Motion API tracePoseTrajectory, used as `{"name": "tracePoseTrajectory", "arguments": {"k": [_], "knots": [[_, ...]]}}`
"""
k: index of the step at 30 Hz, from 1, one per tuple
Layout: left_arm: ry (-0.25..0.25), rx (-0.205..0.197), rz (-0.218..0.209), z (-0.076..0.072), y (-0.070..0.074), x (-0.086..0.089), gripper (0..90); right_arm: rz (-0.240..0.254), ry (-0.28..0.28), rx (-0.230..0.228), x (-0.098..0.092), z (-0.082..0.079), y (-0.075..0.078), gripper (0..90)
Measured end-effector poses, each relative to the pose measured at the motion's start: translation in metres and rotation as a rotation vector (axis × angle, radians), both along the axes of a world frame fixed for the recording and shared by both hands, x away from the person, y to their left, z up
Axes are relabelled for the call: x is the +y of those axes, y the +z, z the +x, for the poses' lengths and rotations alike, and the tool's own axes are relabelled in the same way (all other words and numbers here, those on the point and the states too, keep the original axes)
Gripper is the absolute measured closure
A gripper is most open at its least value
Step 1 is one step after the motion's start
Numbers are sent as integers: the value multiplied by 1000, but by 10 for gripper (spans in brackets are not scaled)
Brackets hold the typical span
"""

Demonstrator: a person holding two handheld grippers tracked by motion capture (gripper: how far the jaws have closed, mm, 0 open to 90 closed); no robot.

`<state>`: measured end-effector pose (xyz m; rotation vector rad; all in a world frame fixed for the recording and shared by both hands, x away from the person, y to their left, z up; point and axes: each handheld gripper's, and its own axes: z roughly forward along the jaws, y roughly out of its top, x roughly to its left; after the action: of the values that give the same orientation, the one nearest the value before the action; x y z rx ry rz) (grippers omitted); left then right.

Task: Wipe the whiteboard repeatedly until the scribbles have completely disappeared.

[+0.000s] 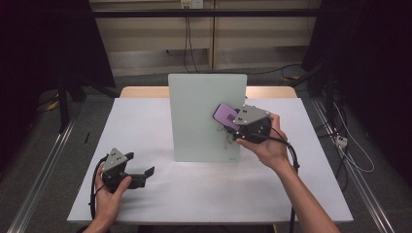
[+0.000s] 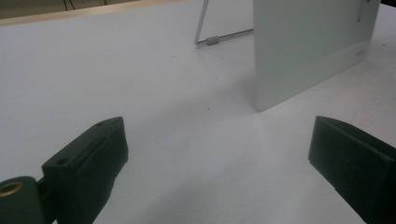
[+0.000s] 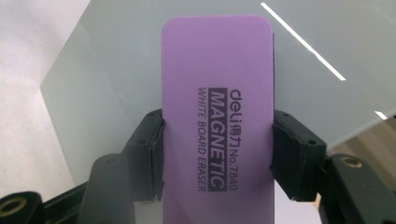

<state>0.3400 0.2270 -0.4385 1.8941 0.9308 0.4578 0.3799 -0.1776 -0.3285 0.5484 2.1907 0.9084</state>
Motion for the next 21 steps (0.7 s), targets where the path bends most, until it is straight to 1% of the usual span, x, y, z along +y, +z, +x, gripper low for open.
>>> {"name": "tracePoseTrajectory", "arguments": {"k": [10,16,19,21], "knots": [[2,0,0,0,0,0,46,20,30,54,2,-5,-22,421],[2,1,0,0,0,0,46,11,45,78,6,-8,-32,421],[2,1,-2,0,0,0,46,-7,53,89,9,-9,-37,422],[2,1,-1,0,0,0,46,-9,57,98,10,-10,-40,422]]}}
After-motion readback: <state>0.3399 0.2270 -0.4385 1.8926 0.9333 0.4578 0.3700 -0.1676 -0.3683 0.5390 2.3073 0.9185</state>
